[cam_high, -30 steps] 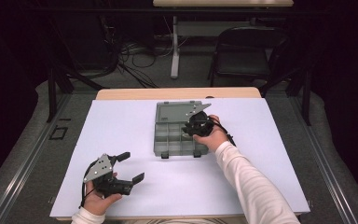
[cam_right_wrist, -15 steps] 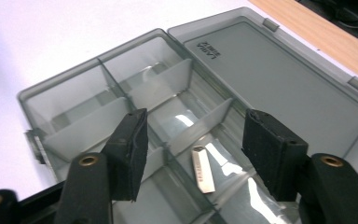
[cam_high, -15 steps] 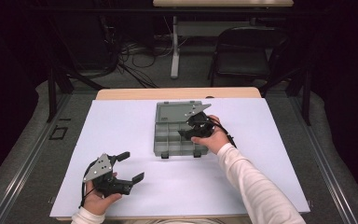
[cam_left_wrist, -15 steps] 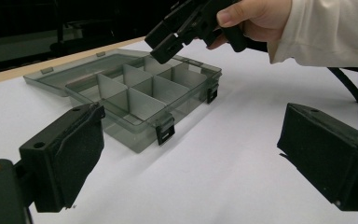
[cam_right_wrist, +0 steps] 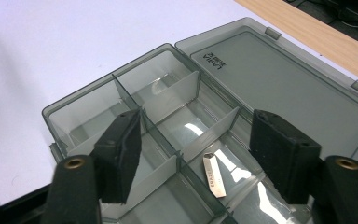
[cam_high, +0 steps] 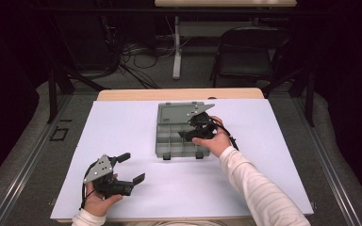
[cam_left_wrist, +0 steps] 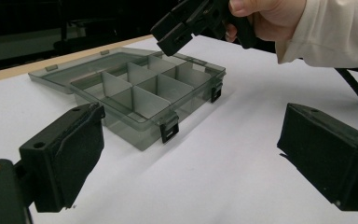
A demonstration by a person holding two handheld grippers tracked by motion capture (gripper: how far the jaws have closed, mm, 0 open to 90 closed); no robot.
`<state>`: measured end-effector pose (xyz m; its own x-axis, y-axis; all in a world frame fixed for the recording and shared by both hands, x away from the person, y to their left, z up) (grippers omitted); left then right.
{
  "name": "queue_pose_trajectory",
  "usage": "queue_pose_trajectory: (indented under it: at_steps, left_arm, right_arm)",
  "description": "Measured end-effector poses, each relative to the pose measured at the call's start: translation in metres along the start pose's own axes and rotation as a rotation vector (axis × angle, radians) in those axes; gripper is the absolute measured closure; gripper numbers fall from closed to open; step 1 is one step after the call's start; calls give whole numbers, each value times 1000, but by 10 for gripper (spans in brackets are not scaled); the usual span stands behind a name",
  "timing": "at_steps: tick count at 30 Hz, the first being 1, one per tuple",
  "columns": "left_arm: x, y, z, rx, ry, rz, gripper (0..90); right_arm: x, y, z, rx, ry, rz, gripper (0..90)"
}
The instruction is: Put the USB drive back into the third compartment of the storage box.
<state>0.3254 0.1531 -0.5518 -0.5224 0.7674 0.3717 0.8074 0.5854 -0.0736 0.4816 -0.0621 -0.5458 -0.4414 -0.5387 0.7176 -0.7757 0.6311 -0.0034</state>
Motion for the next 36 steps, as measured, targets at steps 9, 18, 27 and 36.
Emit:
queue_pose_trajectory:
  at_steps: [9,18,27,36]
  left_arm:
    - [0,-1,0,-3,3,1,66]
    - [-2,0,0,-4,3,5,66]
    - [-2,0,-1,4,1,5,66]
    - [-3,1,-2,6,-4,8,65]
  right_arm:
    - [8,6,0,-10,-33,12,272]
    - [16,10,0,-30,-109,23,224]
    - [27,22,7,-42,-166,6,197]
    - [50,45,13,-42,-209,-33,153]
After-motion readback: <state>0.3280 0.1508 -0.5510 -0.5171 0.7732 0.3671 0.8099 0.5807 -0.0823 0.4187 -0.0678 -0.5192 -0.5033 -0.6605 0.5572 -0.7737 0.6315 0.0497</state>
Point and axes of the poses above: each handheld gripper's, and its own axes: x roughly backward along the jaws, z roughly out of its underside, y roughly to its left, the point moved 8 cm from there along -x, roughly forward along the jaws, and after that the axes turned 6 degrees about y, right-handed, at the moved point
